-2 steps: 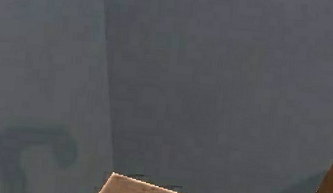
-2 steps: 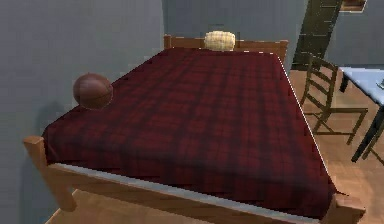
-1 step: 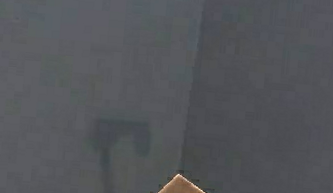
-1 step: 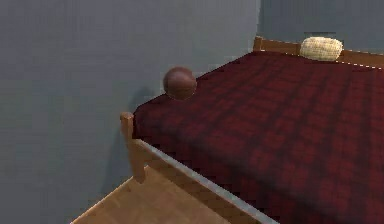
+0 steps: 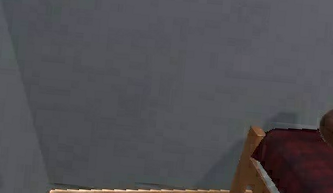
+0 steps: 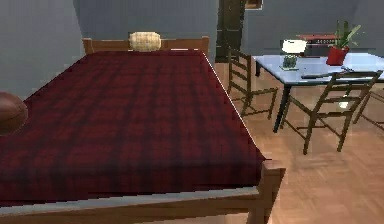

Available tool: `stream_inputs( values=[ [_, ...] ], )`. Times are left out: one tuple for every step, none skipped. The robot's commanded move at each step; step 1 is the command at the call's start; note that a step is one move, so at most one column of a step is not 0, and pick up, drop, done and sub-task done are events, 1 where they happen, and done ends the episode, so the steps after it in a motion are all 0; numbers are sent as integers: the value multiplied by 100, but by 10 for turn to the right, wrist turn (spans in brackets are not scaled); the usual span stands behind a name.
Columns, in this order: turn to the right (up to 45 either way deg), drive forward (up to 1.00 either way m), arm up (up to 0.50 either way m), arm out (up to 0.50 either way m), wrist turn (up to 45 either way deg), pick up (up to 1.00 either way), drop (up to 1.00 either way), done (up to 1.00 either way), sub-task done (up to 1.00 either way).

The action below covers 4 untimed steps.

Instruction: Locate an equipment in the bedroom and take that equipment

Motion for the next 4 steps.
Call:
stream_inputs(
  values=[
    [180, 0, 0, 0, 0, 0, 0, 0, 0],
    [0, 85, 0, 0, 0, 0, 0, 0, 0],
    [420, 0, 0, 0, 0, 0, 0, 0, 0],
    [0, 5, 0, 0, 0, 0, 0, 0, 0]
  ],
)
